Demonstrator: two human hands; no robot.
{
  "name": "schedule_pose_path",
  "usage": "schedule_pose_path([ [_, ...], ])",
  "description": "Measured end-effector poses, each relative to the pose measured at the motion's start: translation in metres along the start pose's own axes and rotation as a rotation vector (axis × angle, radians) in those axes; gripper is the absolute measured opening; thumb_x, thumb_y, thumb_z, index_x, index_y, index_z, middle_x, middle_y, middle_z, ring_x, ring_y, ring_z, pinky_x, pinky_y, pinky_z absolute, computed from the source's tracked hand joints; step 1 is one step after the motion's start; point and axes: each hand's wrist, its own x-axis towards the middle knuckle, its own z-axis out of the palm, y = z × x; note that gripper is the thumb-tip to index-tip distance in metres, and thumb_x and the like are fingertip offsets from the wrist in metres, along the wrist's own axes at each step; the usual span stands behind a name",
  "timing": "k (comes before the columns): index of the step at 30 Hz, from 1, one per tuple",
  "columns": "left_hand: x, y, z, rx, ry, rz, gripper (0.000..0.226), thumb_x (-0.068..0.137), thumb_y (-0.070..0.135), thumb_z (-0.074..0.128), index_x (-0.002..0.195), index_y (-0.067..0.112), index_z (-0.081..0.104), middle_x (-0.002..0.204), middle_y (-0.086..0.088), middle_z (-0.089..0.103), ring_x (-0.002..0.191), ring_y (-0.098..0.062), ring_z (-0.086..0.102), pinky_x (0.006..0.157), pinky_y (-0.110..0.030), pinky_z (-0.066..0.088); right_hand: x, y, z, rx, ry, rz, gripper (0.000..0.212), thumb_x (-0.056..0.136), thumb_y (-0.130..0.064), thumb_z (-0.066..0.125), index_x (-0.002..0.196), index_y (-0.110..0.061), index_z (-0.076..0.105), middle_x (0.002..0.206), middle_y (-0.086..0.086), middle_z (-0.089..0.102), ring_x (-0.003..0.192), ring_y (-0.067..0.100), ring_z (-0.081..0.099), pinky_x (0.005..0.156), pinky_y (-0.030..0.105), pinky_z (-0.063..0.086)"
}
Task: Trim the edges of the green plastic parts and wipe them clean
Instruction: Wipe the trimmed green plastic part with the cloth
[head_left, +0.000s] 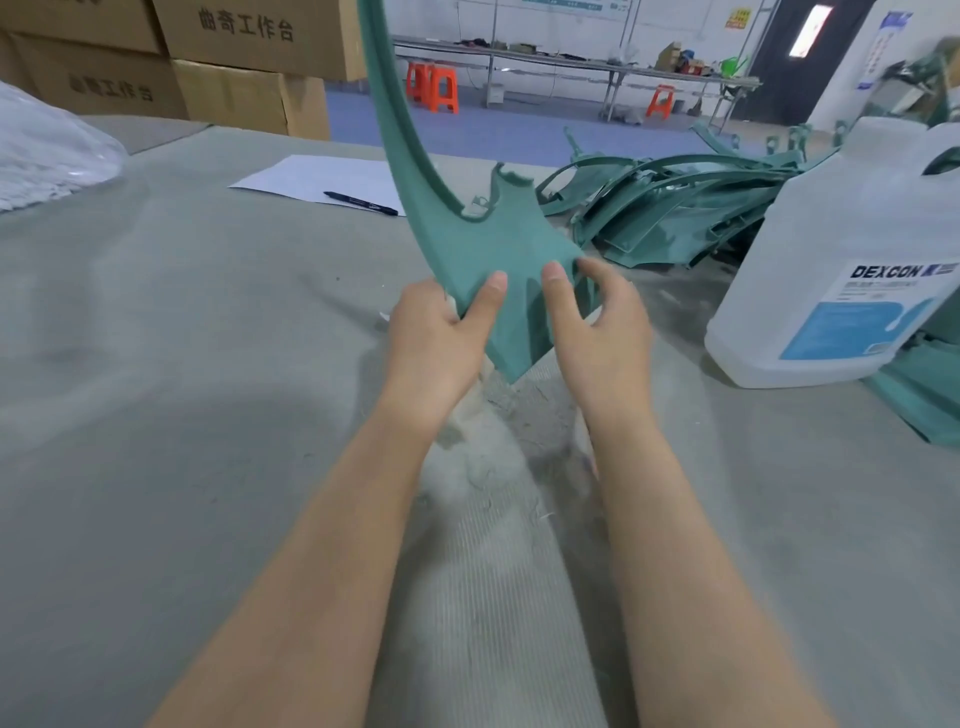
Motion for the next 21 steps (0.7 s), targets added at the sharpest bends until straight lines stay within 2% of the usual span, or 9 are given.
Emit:
schedule_pose_path([
  [5,0.002,-0.003,-0.009,0.046,-0.136,-0.044,0.015,0.093,0.033,0.06,0.085,0.027,0.071,0.088,0.006,0.075,0.087,-0.011,0.071,0.086,-0.036,0.055,0.007,0.01,-0.014,-0.031,-0.059,-0.001,0.045,0.091,-0.053,0.056,0.12,-0.02,0.063,0.115,-0.012,0.063,0.11,0.005,0.055,0.094,0.026,0.041],
  [9,0.0,0.0,-0.011,0.0,-0.334,0.018,0.015,0.092,0.034,0.062,0.08,0.032,0.071,0.077,0.02,0.073,0.077,0.002,0.07,0.067,-0.014,0.053,0.009,0.014,-0.015,-0.018,-0.05,-0.001,0.04,0.086,-0.058,0.06,0.105,-0.023,0.062,0.092,-0.018,0.062,0.088,0.006,0.059,0.076,0.024,0.044],
  [11,-0.002,0.002,-0.008,-0.105,-0.224,-0.024,0.02,0.092,0.038,0.062,0.078,0.026,0.072,0.073,0.017,0.073,0.072,0.001,0.07,0.061,-0.012,0.052,0.011,0.016,-0.015,-0.017,0.01,-0.003,0.04,0.084,-0.06,0.063,0.09,-0.021,0.059,0.081,-0.016,0.061,0.076,0.004,0.057,0.066,0.02,0.042],
  [13,0.001,0.001,-0.006,-0.113,0.012,-0.076,0.034,0.093,0.042,0.057,0.072,0.017,0.067,0.063,0.011,0.068,0.06,-0.001,0.064,0.056,-0.014,0.049,0.011,0.016,-0.015,-0.013,0.032,0.011,0.042,0.082,-0.06,0.065,0.078,-0.02,0.053,0.075,-0.013,0.059,0.067,0.003,0.053,0.058,0.02,0.038],
  [15,0.007,0.001,-0.006,-0.152,0.24,-0.127,0.037,0.099,0.042,0.047,0.083,0.012,0.062,0.071,0.002,0.066,0.065,-0.009,0.062,0.066,-0.022,0.051,0.011,0.018,-0.013,-0.017,0.015,0.032,0.043,0.081,-0.06,0.066,0.075,-0.02,0.052,0.075,-0.011,0.06,0.067,0.004,0.054,0.057,0.024,0.039],
  [16,0.01,0.001,-0.008,-0.279,0.261,-0.161,0.037,0.101,0.041,0.042,0.091,0.012,0.061,0.083,-0.002,0.068,0.076,-0.013,0.066,0.076,-0.028,0.054,0.011,0.018,-0.012,-0.024,0.007,0.042,0.043,0.08,-0.06,0.066,0.074,-0.02,0.051,0.074,-0.011,0.059,0.066,0.005,0.054,0.056,0.026,0.039],
  [17,0.013,0.001,-0.009,-0.466,0.201,-0.197,0.037,0.103,0.043,0.036,0.096,0.015,0.061,0.091,-0.002,0.068,0.084,-0.014,0.066,0.08,-0.031,0.053,0.011,0.019,-0.011,-0.034,0.002,0.052,0.044,0.08,-0.061,0.067,0.073,-0.02,0.05,0.073,-0.01,0.058,0.065,0.006,0.053,0.056,0.028,0.037],
  [19,0.013,0.004,-0.013,-0.863,-0.076,-0.275,0.051,0.1,0.056,0.023,0.094,0.022,0.06,0.085,0.007,0.062,0.076,-0.007,0.059,0.066,-0.023,0.047,0.012,0.019,-0.011,-0.057,-0.002,0.073,0.046,0.079,-0.062,0.067,0.073,-0.02,0.049,0.072,-0.009,0.056,0.064,0.007,0.051,0.056,0.03,0.037],
  [21,0.011,0.007,-0.015,-0.984,-0.266,-0.282,0.066,0.098,0.061,0.011,0.102,0.019,0.062,0.084,0.005,0.069,0.075,-0.007,0.064,0.063,-0.02,0.05,0.013,0.02,-0.012,-0.089,-0.001,0.093,0.047,0.079,-0.063,0.066,0.075,-0.019,0.05,0.074,-0.009,0.057,0.067,0.007,0.052,0.057,0.031,0.038],
])
